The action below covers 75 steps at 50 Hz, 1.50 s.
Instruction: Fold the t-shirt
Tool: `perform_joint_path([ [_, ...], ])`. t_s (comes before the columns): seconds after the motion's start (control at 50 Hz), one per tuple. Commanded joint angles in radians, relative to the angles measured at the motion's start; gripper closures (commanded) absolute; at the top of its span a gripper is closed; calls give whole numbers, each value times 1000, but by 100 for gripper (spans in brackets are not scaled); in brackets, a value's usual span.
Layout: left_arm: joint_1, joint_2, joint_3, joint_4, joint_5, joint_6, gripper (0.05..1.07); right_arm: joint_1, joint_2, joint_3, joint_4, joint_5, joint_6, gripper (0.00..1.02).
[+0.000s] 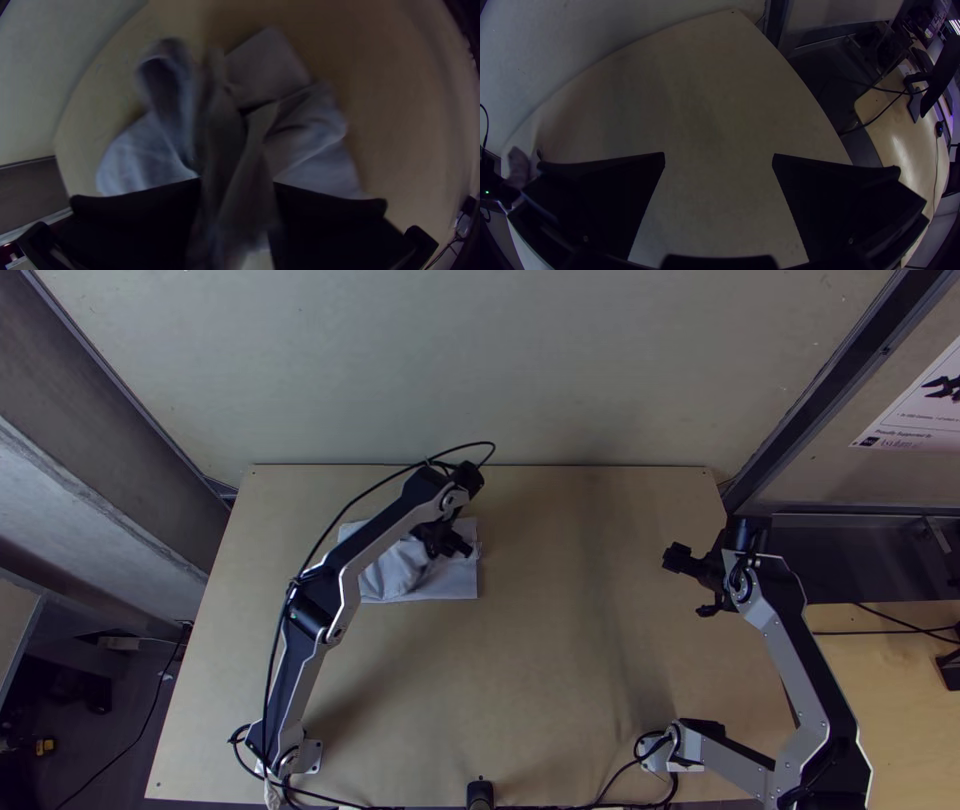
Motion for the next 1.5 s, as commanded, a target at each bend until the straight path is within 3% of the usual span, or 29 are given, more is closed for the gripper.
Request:
perform_joint_path([
  [0.0,-16,42,51,58,74,-59,9,11,-17,-45,15,7,-7,4],
  [0.22,-13,60,53,343,517,-260,9,23,-22,-88,38,7,-9,4],
  [0.4,-30,79,67,454,635,-347,9,27,-28,-102,38,7,-4,4],
  [0.8,-45,11,60,386,617,-297,9,69,-39,-35,50,7,-3,4],
  [1.24,124,-452,-156,372,404,-123,9,72,-28,311,55,7,-190,4],
  [1.48,277,-714,-292,385,324,1,9,84,-62,438,118,5,-246,4],
])
